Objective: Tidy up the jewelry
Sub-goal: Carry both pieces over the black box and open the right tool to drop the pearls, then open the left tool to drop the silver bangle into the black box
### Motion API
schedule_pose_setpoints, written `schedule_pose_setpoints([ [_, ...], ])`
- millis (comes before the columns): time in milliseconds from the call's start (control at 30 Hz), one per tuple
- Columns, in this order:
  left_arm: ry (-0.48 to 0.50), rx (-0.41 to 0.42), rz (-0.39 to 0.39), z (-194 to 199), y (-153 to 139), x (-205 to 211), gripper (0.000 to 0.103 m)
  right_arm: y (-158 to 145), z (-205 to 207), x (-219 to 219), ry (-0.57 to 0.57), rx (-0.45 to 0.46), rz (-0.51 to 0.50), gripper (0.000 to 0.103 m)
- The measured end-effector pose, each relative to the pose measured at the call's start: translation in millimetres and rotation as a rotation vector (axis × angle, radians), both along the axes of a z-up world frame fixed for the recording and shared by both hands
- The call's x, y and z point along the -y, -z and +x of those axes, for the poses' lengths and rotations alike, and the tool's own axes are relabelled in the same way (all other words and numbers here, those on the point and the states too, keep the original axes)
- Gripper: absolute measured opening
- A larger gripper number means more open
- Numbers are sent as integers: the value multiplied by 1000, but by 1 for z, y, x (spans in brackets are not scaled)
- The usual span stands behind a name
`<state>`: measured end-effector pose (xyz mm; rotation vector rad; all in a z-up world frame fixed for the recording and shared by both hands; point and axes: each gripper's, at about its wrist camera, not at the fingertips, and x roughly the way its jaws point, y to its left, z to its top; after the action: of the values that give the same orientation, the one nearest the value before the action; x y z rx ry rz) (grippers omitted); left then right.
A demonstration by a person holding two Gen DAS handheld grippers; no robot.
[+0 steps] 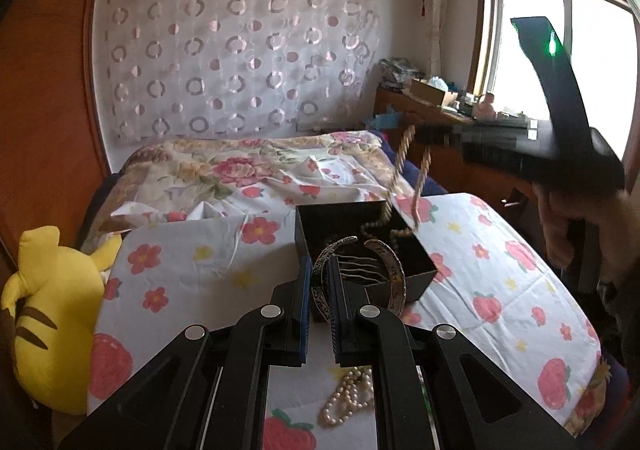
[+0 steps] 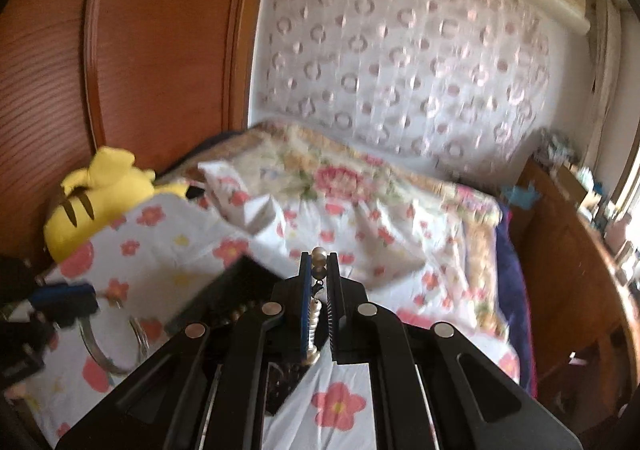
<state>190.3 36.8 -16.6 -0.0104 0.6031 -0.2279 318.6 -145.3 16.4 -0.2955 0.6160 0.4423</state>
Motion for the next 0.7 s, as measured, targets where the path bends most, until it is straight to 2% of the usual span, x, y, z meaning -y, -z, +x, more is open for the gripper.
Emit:
schedule_pose_setpoints([
  [200, -14, -41, -4, 24, 9, 0, 7, 43, 6, 3, 7, -110, 32, 9],
  [267, -15, -53, 3, 32, 12, 2, 7, 47, 4, 4, 12, -114, 42, 9],
  [333, -18, -65, 12, 40, 15, 5, 7, 48, 0, 8, 19, -120, 46, 19],
  [400, -20, -78, 19, 48, 17, 9, 7, 47, -5, 12, 12, -113, 54, 22],
  [700, -22, -108, 41, 70, 24, 28, 9, 43, -34, 30, -27, -97, 60, 22],
])
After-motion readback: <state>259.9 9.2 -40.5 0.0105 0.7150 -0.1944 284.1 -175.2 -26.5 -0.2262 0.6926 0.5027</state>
